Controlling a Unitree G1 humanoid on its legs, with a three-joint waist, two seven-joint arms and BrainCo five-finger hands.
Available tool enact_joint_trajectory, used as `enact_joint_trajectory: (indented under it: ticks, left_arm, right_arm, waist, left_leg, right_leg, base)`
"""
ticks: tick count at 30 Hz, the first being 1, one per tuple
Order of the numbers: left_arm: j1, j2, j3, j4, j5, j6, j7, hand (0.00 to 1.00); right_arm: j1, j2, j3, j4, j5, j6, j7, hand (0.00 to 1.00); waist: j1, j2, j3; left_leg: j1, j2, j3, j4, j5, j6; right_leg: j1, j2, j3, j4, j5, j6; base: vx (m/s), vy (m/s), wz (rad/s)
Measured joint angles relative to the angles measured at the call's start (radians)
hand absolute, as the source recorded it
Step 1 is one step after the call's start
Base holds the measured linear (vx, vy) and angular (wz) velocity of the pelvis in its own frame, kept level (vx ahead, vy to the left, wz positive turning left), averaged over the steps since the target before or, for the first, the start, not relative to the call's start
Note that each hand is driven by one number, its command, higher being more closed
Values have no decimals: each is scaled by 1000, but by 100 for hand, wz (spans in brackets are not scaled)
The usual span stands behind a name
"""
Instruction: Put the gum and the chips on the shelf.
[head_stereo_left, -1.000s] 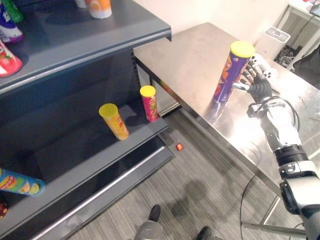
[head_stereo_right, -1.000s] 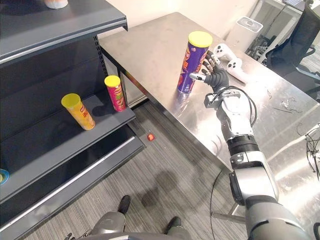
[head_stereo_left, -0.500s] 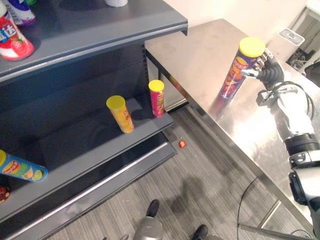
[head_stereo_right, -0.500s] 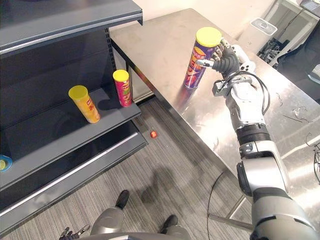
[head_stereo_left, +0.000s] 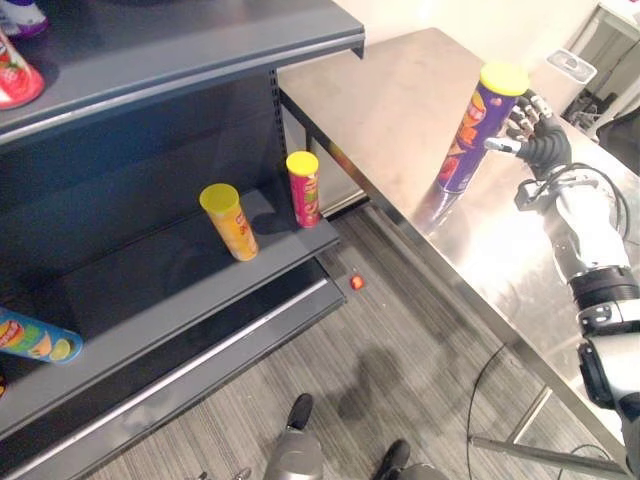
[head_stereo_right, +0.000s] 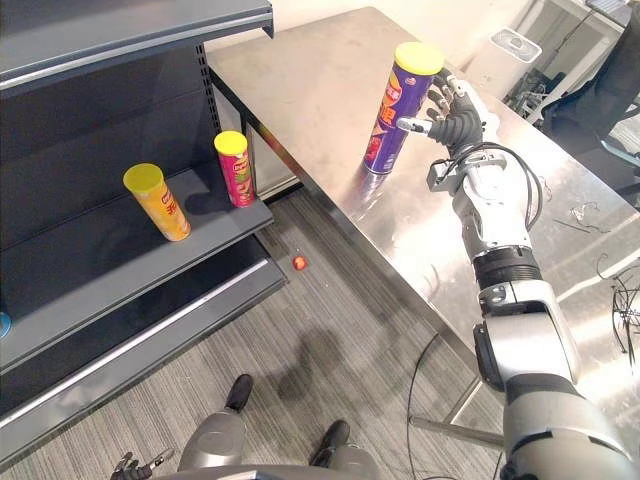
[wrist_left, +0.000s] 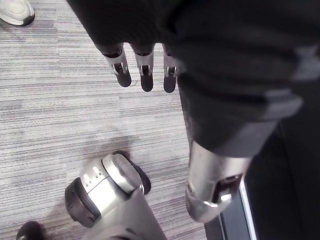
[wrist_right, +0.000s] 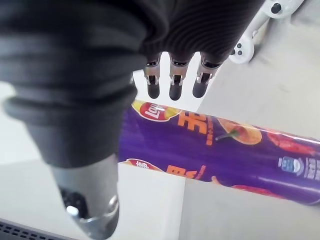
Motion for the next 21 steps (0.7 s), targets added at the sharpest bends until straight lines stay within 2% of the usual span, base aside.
enact_joint_trajectory:
  ticks: [12, 21]
  left_arm:
    - [-3, 4, -2, -21, -5, -10, -4, 0]
    - [-8, 5, -10, -37, -6, -10, -22, 0]
  right_arm:
    - [0, -34, -4, 7, 0, -17, -7, 0]
    - [-24, -41, -4, 7, 2, -33, -26, 0]
  waist:
    - [18, 5, 42]
    - [17, 9, 72]
  left_leg:
    - [-23, 2, 2, 11, 5, -4]
    - [-51, 3, 2, 31, 5, -5]
  right_leg:
    - [-34, -3, 15, 31, -7, 1]
    - [-56, -3, 22, 36, -7, 0]
  base:
    - [0, 0, 0]
    - [-16, -4, 0]
